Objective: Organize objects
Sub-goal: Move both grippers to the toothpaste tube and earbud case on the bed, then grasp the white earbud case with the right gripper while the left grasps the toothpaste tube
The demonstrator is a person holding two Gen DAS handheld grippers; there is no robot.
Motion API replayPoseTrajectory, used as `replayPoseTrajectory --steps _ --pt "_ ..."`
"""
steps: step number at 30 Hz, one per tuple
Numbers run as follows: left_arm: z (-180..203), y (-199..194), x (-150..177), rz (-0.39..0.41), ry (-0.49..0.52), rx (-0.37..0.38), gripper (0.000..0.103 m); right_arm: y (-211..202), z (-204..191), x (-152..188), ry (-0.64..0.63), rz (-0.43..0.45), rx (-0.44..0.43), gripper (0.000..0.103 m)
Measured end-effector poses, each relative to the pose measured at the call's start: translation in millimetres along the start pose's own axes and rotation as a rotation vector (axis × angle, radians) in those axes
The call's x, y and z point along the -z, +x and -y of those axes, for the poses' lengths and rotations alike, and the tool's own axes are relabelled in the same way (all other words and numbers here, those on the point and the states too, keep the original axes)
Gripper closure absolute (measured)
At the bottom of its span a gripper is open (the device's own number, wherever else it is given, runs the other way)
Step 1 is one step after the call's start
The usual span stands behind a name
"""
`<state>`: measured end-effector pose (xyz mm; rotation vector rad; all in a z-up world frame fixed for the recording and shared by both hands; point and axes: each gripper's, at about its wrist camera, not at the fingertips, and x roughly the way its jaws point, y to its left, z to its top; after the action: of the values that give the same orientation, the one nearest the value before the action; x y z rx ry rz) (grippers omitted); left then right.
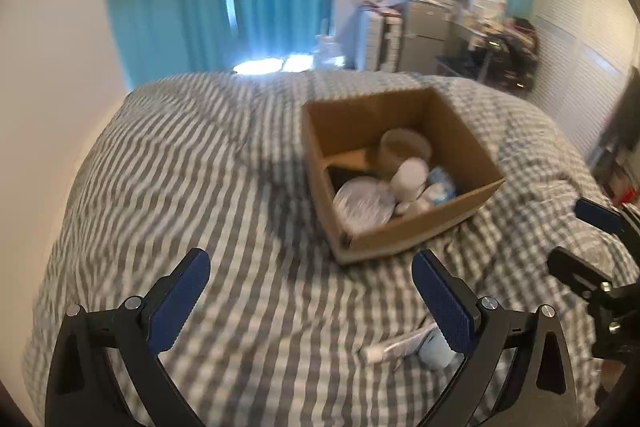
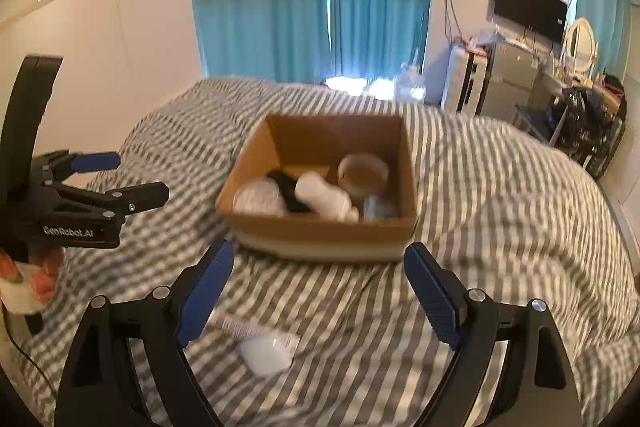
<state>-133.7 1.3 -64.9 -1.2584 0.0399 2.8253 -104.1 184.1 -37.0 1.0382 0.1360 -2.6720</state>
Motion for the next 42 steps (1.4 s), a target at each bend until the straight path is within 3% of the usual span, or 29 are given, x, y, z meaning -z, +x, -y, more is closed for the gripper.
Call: replayPoseTrajectory --steps 3,9,14,20,24,27,32,36,42 --pt "2.7 17.1 24.2 -0.055 -0.018 -0.032 0.0 9.9 -2.6 22.0 0.022 -0.044 -0.001 0.016" --pt "0.2 54.6 54.0 -0.173 -0.003 -0.021 0.0 58.6 -14.8 57.4 -0.005 -0.216 -0.069 0.016" --pt "-3.5 59.8 64.2 -0.202 -0.02 0.006 0.0 81.5 -32.6 70.1 -0.074 -0.305 -0.127 0.016" --pt "-2.5 58.8 64.5 -0.203 -0.012 0.005 0.0 108.1 -43.4 84.7 -0.12 -0.418 -0.158 0.027" --pt "-0.3 61.5 63.3 -0.2 -0.004 -0.005 0.0 118.4 -46.8 89.8 -0.128 -0.465 -0.166 0.044" --pt "2.9 63.4 64.9 -0.2 0.013 -0.015 0.0 124.8 -49.4 94.2 -0.143 -0.504 -0.142 0.049" --pt "3.0 61.1 67.2 -0.197 0.016 -0.017 0.0 114.7 -47.2 92.2 -0.132 -0.475 -0.122 0.049" --pt "9.6 60.6 69.8 -0.204 0.036 0.0 0.0 85.8 -31.8 81.4 -0.072 -0.38 -0.075 0.049" --pt "45.8 73.3 78.7 -0.241 0.157 0.065 0.0 51.7 0.2 64.7 0.016 -0.285 -0.043 0.049"
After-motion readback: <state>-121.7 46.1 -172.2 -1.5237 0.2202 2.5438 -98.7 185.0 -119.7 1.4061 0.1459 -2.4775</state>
